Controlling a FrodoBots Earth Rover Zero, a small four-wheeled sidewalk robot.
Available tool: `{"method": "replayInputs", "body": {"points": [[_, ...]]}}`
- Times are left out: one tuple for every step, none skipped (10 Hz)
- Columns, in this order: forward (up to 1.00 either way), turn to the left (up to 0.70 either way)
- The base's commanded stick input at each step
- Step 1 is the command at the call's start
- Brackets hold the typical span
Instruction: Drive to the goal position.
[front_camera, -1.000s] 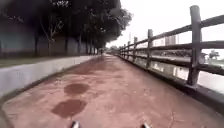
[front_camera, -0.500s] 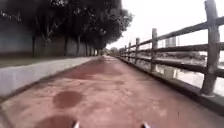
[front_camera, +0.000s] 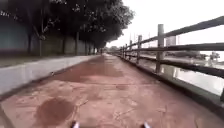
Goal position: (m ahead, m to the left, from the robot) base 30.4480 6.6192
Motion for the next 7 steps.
{"method": "replayInputs", "body": {"points": [[0.70, 0.00], [0.70, 0.00], [0.70, 0.00], [0.70, 0.00], [0.70, 0.00], [0.70, 0.00], [0.70, 0.00]]}}
